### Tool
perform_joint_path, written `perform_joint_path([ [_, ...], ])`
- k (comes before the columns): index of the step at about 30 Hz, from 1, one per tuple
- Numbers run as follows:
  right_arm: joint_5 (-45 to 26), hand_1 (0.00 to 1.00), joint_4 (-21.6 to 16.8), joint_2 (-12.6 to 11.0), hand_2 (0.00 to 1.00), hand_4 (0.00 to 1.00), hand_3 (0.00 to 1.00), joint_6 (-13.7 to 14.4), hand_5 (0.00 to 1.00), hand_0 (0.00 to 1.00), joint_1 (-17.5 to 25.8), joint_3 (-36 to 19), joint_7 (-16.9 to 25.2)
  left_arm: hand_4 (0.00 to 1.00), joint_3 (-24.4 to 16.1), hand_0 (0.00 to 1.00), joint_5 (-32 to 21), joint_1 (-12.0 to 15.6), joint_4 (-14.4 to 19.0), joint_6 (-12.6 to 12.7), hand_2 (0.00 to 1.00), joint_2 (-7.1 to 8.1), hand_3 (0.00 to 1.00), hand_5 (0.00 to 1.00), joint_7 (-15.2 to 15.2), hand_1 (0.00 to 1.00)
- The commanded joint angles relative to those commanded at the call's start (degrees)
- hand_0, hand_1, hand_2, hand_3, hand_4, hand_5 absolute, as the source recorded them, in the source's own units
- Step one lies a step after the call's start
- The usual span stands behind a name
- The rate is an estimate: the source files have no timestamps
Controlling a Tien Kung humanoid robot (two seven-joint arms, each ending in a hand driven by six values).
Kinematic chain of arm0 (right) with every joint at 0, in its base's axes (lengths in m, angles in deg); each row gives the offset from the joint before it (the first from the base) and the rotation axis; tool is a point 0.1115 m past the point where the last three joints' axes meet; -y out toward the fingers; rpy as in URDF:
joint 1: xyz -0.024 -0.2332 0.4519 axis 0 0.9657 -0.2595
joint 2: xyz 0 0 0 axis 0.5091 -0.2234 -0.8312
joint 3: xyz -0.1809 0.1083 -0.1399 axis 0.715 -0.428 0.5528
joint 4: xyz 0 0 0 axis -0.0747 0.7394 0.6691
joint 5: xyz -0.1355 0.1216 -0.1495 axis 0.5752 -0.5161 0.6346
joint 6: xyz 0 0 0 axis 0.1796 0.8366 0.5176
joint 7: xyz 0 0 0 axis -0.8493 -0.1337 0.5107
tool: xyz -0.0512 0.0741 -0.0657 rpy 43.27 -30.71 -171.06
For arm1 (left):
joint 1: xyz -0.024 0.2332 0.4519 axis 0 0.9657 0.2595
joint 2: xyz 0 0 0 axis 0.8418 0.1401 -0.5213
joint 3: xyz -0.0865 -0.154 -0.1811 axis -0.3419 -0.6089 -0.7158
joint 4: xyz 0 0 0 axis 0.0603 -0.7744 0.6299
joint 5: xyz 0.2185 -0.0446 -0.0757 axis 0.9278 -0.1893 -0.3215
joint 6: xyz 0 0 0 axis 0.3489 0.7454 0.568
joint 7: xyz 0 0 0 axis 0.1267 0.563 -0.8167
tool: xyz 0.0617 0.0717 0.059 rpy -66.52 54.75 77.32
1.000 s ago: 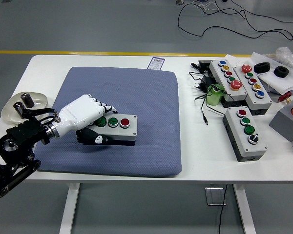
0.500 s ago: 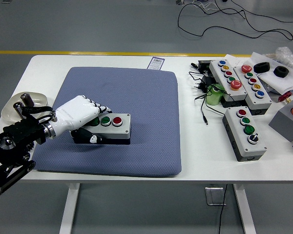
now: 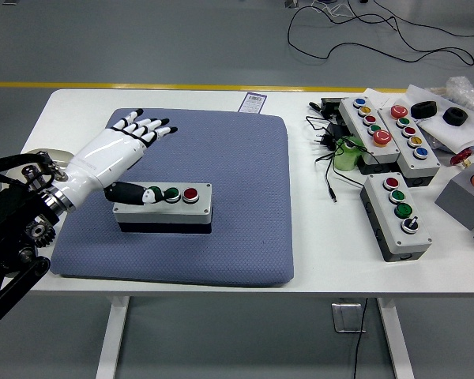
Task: Pick up the button,place it on the desk,press the button,press the button
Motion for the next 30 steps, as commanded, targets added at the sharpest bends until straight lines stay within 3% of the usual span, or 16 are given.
perform_joint_path([
  [1, 0.10, 0.666, 0.00, 0.02, 0.685, 0.422, 0.590, 0.00, 0.263, 0.657, 0.01, -0.08, 0.00, 0.927, -1.05, 0.920, 0.14, 0.47, 1.44, 1.16, 0.983, -0.25, 0.973, 0.647, 1.27, 0.924],
  [2, 0.14, 0.666, 0.00, 0.05, 0.685, 0.422, 0.590, 0.00, 0.263, 0.657, 0.03, -0.16, 0.00, 0.808, -1.65, 0.205, 0.45, 0.79, 2.80, 2.51, 0.332, -0.40, 0.821, 0.753, 2.97, 0.300],
  [4, 0.22, 0.666, 0.00, 0.09, 0.685, 0.422, 0.590, -0.01, 0.263, 0.657, 0.09, -0.31, -0.01, 0.808, -2.23, 0.205, 2.04, 1.14, 4.92, 3.44, 0.332, -0.57, 0.821, 0.753, 6.80, 0.300],
  [7, 0.34, 0.666, 0.00, 0.08, 0.685, 0.422, 0.590, -0.04, 0.263, 0.657, 0.06, -0.29, -0.05, 0.808, -1.81, 0.205, 3.82, 1.85, 7.11, 1.42, 0.332, -0.20, 0.821, 0.753, 12.34, 0.300],
  [8, 0.24, 0.666, 0.00, 0.08, 0.685, 0.422, 0.590, -0.02, 0.263, 0.658, 0.07, -0.30, -0.03, 0.762, -1.60, 0.002, 3.38, 2.33, 7.95, -0.47, 0.002, -0.01, 0.613, 0.965, 14.21, 0.002],
  [11, 0.07, 0.666, 0.00, 0.08, 0.685, 0.422, 0.590, -0.01, 0.263, 0.658, 0.07, -0.22, -0.01, 0.762, -1.13, 0.002, 1.26, 3.31, 9.39, -3.66, 0.002, 0.16, 0.613, 0.965, 17.41, 0.002],
  [15, 0.10, 0.666, 0.00, 0.07, 0.685, 0.422, 0.590, 0.00, 0.263, 0.658, 0.06, -0.23, 0.01, 0.709, -0.37, 0.002, -2.16, 4.23, 10.68, -10.69, 0.002, 0.30, 0.643, 0.998, 21.97, 0.002],
  [19, 0.07, 0.666, 0.00, 0.04, 0.685, 0.422, 0.590, -0.01, 0.263, 0.658, 0.04, -0.16, 0.06, 0.709, 0.30, 0.002, -4.81, 4.77, 11.21, -16.60, 0.002, 0.40, 0.643, 0.998, 23.85, 0.002],
  [20, 0.07, 0.666, 0.00, 0.05, 0.685, 0.422, 0.590, -0.01, 0.263, 0.658, 0.02, -0.17, 0.06, 0.665, 0.54, 0.002, -5.50, 4.95, 11.51, -17.93, 0.002, 0.45, 0.667, 0.998, 24.07, 0.002],
  [25, -0.04, 0.666, 0.00, 0.05, 0.685, 0.422, 0.590, 0.00, 0.263, 0.658, -0.07, -0.11, 0.08, 0.665, 1.62, 0.002, -6.68, 5.54, 12.79, -19.57, 0.002, 0.67, 0.667, 0.998, 24.52, 0.002],
  [30, 0.11, 0.666, 0.00, 0.06, 0.685, 0.422, 0.591, -0.01, 0.262, 0.657, -0.11, -0.20, 0.05, 0.652, 2.74, 0.002, -7.44, 5.50, 12.54, -18.92, 0.002, 0.67, 0.684, 0.998, 24.20, 0.002],
])
